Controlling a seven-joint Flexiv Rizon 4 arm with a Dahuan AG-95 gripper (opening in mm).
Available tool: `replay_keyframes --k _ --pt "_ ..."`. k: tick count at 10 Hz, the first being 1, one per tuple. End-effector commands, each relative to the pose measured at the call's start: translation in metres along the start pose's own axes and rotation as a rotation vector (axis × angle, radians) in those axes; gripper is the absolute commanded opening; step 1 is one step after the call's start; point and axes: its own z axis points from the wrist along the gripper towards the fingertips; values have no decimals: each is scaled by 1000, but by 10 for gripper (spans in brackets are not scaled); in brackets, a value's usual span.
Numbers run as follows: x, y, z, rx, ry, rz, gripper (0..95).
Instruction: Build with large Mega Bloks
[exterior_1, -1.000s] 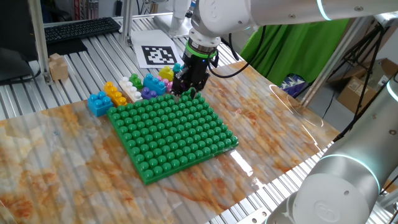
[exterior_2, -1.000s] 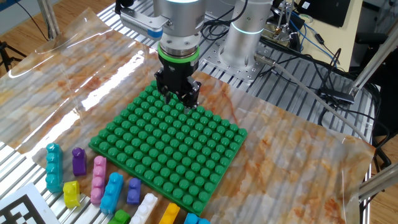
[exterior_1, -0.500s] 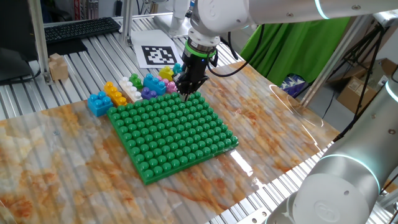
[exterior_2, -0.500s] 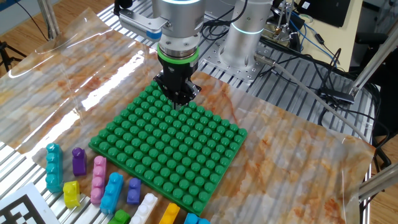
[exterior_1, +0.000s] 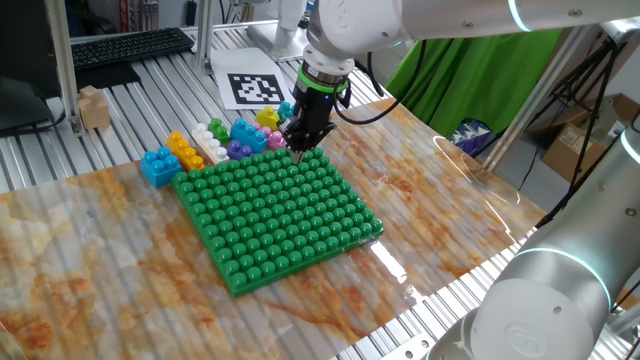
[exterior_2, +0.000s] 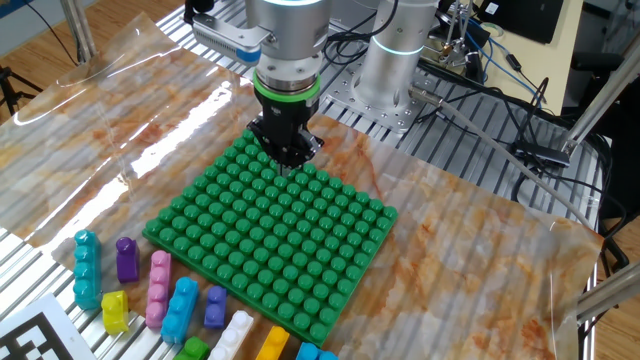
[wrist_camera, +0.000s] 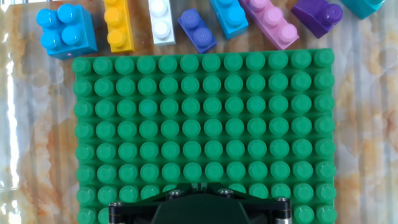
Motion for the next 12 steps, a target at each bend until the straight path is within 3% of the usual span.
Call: replay_keyframes --k 1,5,12 --pt "-2 0 4 1 -2 8 0" --pt "-19 0 26 1 -2 16 0" --pt "-22 0 28 1 6 17 0"
